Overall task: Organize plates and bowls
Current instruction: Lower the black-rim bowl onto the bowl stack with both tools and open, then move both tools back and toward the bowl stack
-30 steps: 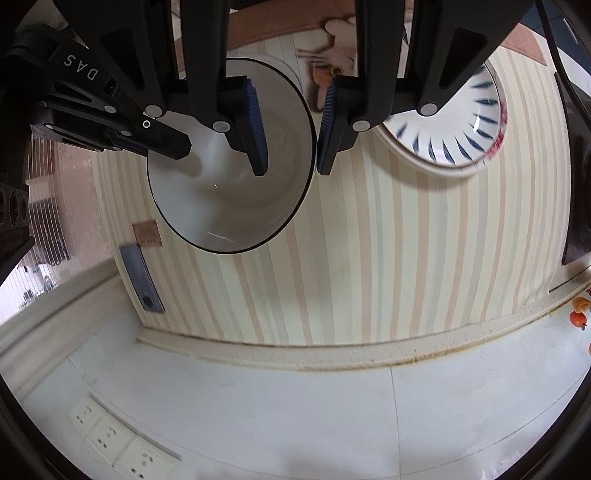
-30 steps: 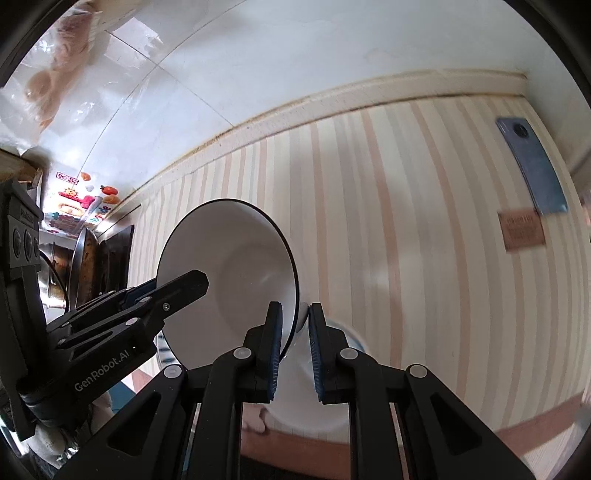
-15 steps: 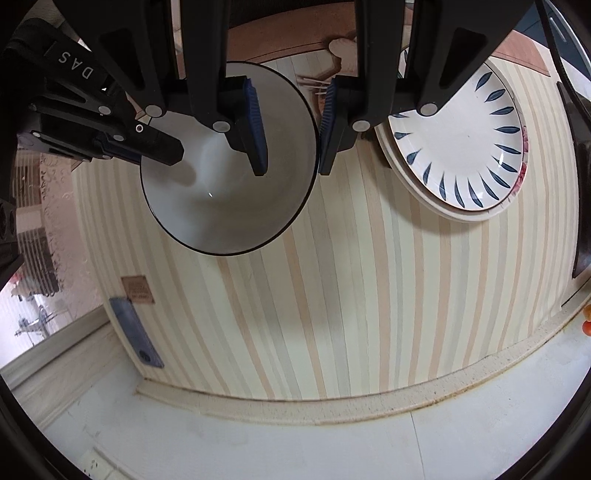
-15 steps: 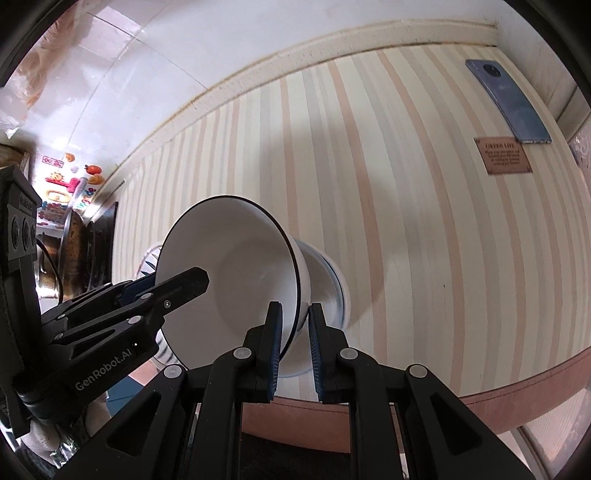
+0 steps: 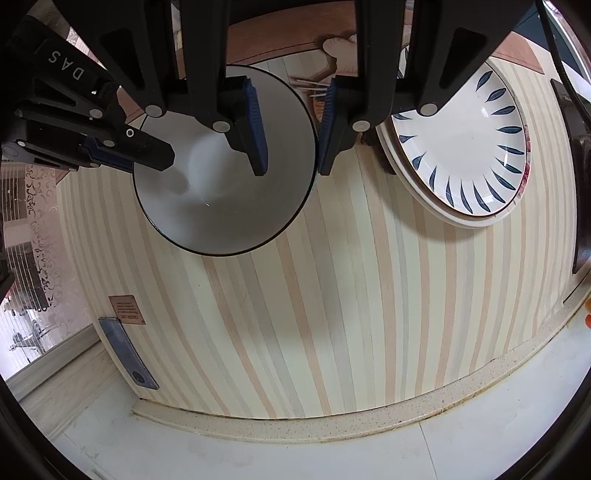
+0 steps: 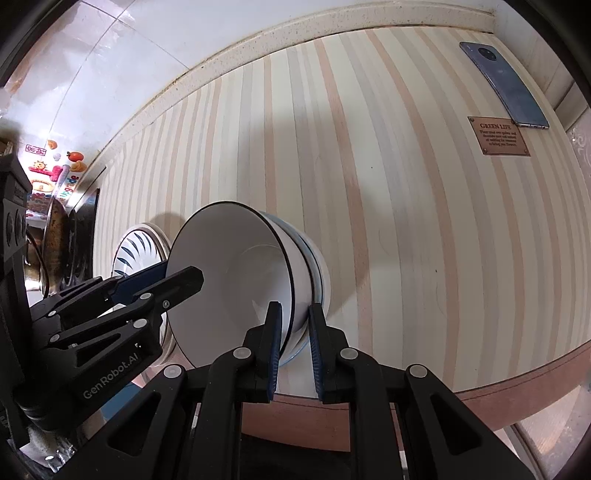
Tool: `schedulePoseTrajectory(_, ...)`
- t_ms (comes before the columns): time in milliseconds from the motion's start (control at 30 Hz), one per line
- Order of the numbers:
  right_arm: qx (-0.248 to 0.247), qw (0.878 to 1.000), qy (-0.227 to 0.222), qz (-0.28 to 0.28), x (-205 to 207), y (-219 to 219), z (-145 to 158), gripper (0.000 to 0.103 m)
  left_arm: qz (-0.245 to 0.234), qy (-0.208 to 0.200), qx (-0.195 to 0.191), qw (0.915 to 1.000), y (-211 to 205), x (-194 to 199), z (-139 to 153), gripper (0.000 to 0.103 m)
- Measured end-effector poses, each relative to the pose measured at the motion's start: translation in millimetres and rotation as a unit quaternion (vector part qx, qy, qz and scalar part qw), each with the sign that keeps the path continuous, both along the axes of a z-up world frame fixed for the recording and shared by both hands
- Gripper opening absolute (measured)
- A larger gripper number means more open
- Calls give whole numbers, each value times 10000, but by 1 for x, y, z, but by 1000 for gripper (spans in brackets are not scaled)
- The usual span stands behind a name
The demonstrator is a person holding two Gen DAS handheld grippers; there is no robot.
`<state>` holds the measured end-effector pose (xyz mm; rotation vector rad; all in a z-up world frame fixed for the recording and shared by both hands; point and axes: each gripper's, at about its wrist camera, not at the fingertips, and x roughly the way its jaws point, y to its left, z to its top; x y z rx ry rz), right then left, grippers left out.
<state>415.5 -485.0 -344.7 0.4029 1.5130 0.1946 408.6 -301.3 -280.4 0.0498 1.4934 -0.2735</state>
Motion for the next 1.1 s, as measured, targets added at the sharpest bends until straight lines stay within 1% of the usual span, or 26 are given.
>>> schedulePoseTrajectory(33,-9,10000,24,20,6,1,1,16,3,6,-1,10000,0,0,0,25)
schedulePoseTrajectory(167,-80,9999,65,55,9,3,1,16,-8,-13,-34,10000,1,0,3,25)
schedulePoseTrajectory(433,-73,9999,68,60,5,4,3,16,-38,-60,-34,10000,1,0,5,25)
schedulePoseTrajectory(633,-82,9999,70,-44,1,0,5,16,-34,-12,-70,10000,2,-2,4,25)
schedulePoseTrajectory(767,0,9999,104,-129,-3,-5,3,16,-24,4,-68,10000,3,-4,8,25)
schedulePoseTrajectory(933,-4,9998,61,-213,-7,-8,9,16,-43,-133,-8,9999,10,-13,24,25)
schedulePoseTrajectory(1033,-146,9997,-53,-208,-13,-7,21,16,-120,-367,48,9992,15,-25,46,25)
schedulePoseTrajectory(1100,-266,9993,-186,-186,-20,-5,35,16,-161,-555,74,9983,20,-36,63,25)
